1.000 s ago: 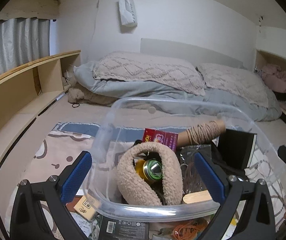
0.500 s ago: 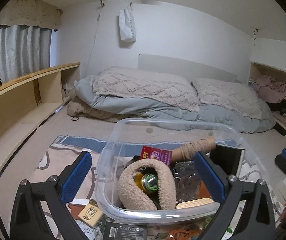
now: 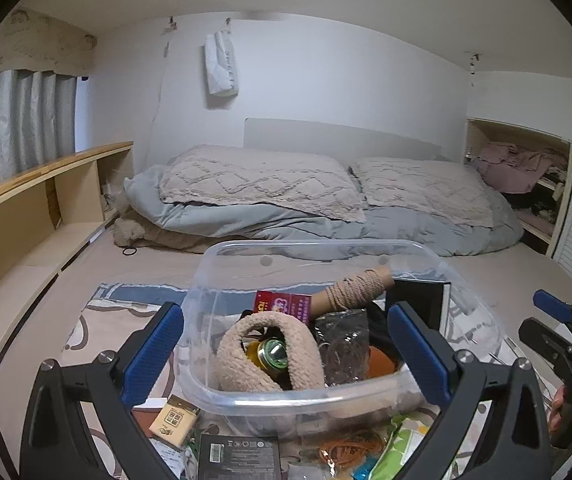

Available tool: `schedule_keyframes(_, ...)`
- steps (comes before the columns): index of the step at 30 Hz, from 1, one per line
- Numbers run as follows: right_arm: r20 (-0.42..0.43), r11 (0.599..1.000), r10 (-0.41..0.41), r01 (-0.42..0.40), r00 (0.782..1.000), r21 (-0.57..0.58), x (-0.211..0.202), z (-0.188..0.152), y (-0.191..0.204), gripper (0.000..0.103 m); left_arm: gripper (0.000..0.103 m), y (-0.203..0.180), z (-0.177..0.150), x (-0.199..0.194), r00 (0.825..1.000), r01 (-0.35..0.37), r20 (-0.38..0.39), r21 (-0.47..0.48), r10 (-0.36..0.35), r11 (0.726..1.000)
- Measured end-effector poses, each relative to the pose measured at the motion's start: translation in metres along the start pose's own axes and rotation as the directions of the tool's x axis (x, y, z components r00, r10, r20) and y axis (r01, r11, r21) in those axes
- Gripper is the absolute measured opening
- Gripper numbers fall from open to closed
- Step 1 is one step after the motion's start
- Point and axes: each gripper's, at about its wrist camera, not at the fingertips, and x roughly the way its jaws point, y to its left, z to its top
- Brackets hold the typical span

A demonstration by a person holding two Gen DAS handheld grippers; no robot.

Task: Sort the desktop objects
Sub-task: 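Withdraw both tools up and away from the plastic box, then move the right tool to the green polka-dot cotton bag and grasp it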

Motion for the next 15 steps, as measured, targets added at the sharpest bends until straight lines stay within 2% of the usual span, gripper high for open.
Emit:
schedule_keyframes(8,-0.028,0.999,0.047,-0.047,0.999,-0.02,-0.013,-0.018,0.008,0.103,0.103,-0.007,-0.02,-0.018,0.999,0.05,0.008,0.047,-0.051,0.998)
schedule_keyframes(15,-0.103,0.997,0.064,-0.068,0.993,-0.038,-0.013,-0.046,0.013,0.103,0.103,-0.017,-0.05,-0.011,0.996,0.07,-0.054,0.093,-0.065,0.993)
